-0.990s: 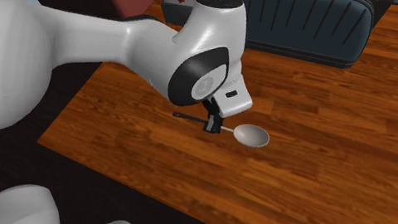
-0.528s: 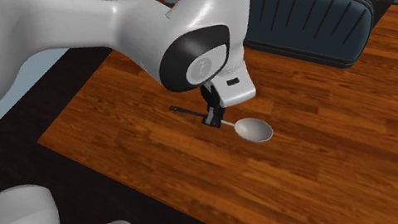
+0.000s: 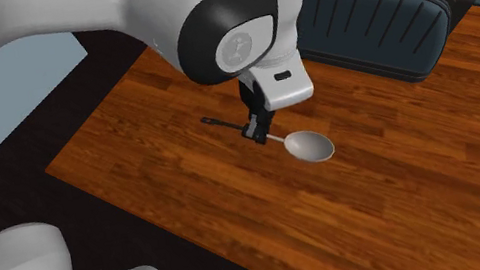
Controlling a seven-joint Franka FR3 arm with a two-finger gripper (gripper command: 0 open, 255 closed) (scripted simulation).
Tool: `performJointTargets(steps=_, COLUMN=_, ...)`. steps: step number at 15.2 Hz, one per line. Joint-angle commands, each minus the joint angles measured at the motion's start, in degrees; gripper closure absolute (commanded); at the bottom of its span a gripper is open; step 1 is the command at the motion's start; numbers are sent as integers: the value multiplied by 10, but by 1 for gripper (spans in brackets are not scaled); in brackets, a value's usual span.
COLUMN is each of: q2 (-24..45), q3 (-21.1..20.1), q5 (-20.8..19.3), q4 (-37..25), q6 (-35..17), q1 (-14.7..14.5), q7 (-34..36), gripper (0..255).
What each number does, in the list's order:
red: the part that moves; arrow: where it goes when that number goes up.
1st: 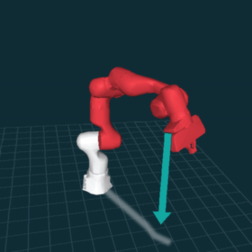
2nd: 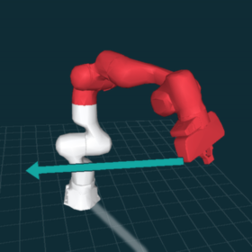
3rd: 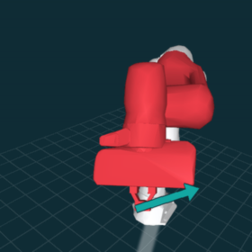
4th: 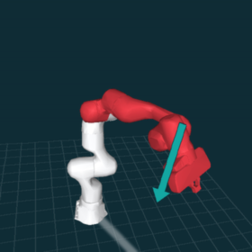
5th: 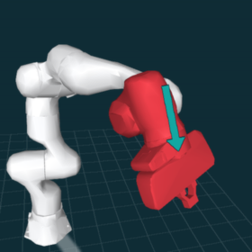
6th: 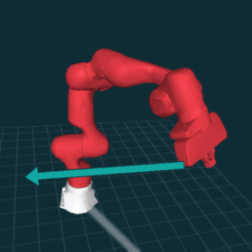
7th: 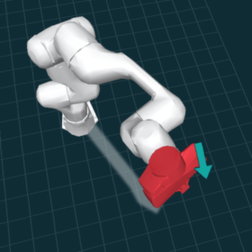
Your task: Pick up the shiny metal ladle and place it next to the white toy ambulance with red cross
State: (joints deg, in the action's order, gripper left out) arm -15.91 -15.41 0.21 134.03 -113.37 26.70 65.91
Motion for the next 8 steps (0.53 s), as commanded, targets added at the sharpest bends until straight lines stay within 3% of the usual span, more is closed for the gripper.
performJointTargets(steps=1, q2=-5, q3=2, q5=1, q4=-10, q6=16, q1=0, q7=-3, gripper=255)
performJointTargets(steps=8, q2=-20, q3=5, q5=3, q4=-51, q6=71, q1=0, q7=-8, gripper=255)
